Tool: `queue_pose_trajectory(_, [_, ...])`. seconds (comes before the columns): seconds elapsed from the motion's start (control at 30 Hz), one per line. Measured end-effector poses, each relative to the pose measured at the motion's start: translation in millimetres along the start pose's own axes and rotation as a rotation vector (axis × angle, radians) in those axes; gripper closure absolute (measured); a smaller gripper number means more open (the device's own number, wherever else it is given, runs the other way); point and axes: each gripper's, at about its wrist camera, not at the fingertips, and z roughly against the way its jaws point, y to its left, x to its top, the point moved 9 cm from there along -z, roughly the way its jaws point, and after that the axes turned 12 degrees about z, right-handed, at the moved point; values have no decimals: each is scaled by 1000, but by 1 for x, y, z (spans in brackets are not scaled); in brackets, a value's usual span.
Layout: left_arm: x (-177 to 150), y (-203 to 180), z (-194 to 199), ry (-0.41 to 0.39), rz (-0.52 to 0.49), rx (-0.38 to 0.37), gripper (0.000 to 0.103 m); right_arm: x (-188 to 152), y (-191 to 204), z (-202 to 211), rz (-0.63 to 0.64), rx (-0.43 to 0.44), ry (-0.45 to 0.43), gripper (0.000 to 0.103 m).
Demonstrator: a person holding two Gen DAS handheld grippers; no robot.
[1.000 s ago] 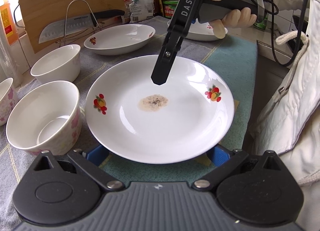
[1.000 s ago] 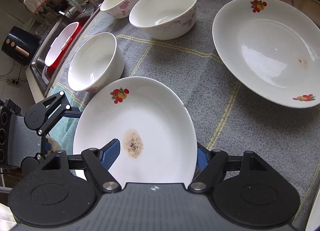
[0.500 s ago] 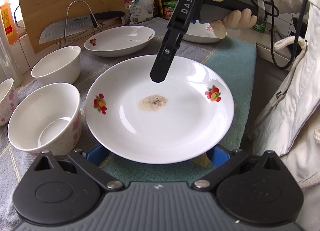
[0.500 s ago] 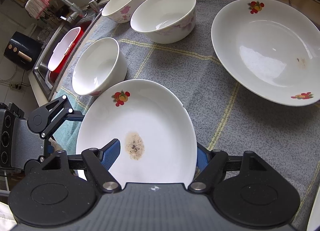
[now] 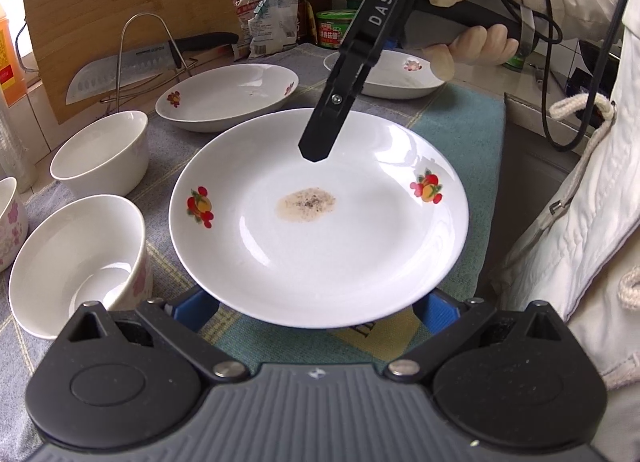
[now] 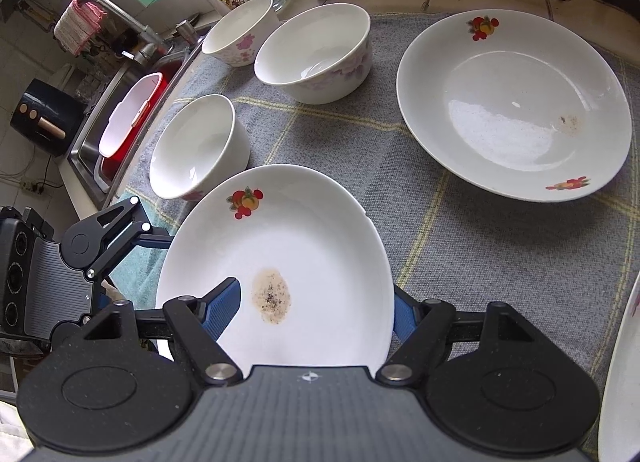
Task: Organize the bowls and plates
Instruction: 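Carry the stained plate with the right tool over the deep fruit-decal plate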
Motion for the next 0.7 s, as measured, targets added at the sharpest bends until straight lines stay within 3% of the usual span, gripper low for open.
queue_pose_trajectory(0.7, [61,-41,-42,14,-50,-54,2,-27,-64,67,-62,-36,-102,22])
